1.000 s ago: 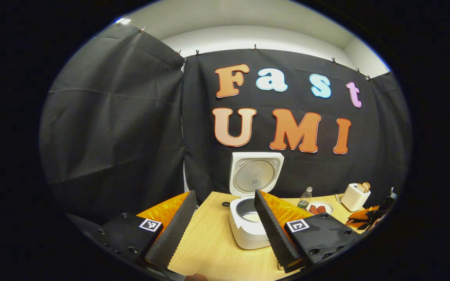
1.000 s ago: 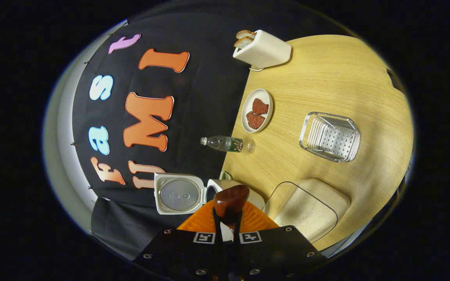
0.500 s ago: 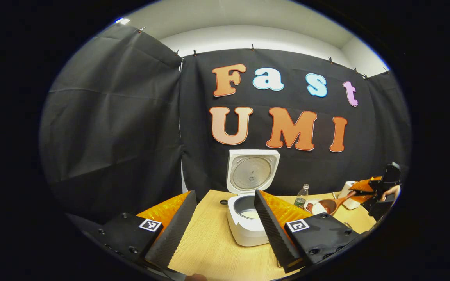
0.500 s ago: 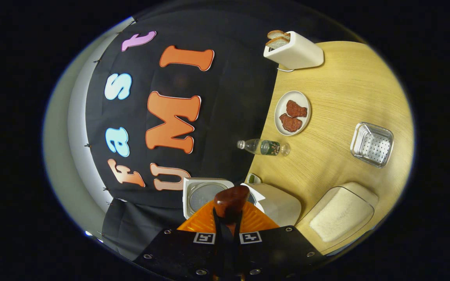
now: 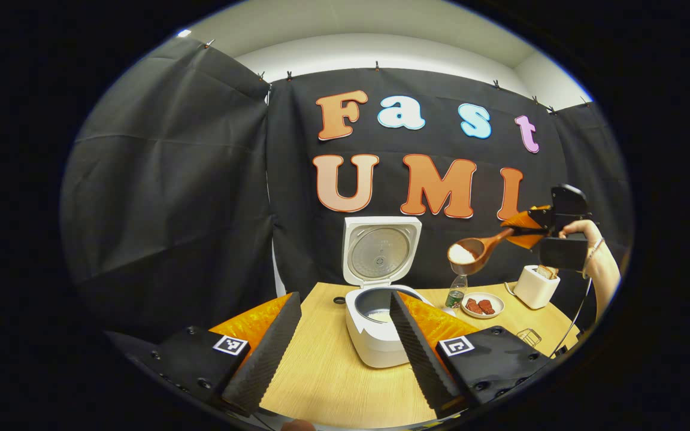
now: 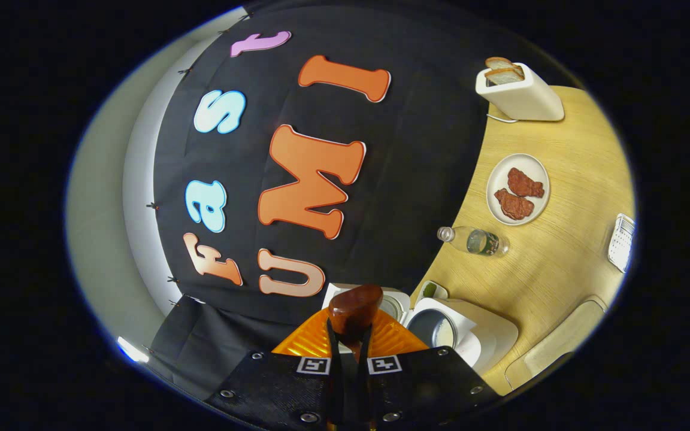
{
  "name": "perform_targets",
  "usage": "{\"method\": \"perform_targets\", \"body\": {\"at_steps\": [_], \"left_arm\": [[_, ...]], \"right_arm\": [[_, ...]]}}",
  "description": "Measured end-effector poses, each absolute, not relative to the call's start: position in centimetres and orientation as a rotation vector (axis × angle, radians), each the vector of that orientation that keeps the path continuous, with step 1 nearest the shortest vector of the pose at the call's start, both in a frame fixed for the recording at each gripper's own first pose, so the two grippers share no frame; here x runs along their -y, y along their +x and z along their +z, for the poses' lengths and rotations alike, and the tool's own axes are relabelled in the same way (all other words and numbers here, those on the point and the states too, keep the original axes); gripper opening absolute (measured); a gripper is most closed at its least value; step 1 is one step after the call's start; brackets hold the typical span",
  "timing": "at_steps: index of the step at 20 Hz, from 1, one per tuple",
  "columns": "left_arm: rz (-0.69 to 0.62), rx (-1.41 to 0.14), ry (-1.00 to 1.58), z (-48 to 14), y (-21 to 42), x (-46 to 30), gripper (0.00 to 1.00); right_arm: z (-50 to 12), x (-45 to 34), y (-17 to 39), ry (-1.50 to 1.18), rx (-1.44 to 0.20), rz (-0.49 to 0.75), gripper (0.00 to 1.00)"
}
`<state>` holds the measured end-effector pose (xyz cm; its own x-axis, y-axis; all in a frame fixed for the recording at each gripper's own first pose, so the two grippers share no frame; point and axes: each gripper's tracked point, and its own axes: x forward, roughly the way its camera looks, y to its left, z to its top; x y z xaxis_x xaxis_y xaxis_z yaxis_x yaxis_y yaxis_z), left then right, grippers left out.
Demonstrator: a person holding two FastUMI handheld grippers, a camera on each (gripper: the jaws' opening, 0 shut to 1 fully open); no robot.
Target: Close the left gripper, press the button to open the rice cooker; take a wooden spoon from the chopstick holder with the right hand, scoop a spoonful of rice and pour it into the rice cooker, then put the wooden spoon back into the chopstick holder.
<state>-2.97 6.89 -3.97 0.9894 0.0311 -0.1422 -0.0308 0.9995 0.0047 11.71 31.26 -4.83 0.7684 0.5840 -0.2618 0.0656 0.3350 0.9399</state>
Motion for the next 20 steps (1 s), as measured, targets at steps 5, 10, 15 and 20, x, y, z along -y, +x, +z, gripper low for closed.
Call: {"method": "perform_targets", "body": {"at_steps": [5, 10, 15, 20], "left_arm": [[0.032, -0.161, -0.016, -4.8, -2.7, -7.2, 1.00], [0.044, -0.179, -0.019, -5.5, -2.7, -8.2, 1.00], [0.062, -0.182, -0.035, -5.8, -2.5, -9.1, 1.00], [0.066, -0.181, -0.031, -5.9, -2.6, -9.5, 1.00]], "right_arm": [[-3.6, -34.9, 14.6, 1.081, -0.569, 0.393, 0.08], [-3.0, -37.4, 16.4, 0.966, -0.505, 0.408, 0.08], [-3.5, -38.7, 17.3, 0.908, -0.480, 0.409, 0.08], [-3.7, -39.4, 17.5, 0.864, -0.454, 0.412, 0.08]]}}
